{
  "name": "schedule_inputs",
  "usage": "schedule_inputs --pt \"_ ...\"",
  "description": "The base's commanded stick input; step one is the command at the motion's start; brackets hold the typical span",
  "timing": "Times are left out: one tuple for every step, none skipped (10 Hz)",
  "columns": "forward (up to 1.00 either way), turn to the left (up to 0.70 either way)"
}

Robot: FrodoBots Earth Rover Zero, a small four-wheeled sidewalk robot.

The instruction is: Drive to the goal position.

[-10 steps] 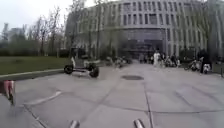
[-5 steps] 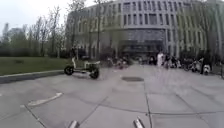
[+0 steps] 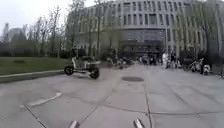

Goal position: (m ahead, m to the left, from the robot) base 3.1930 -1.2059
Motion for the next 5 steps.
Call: schedule_inputs --pt "0.85 -0.34" --pt "0.85 -0.17" --pt "0.85 -0.02" --pt "0.85 -0.02" --pt "0.85 -0.02"
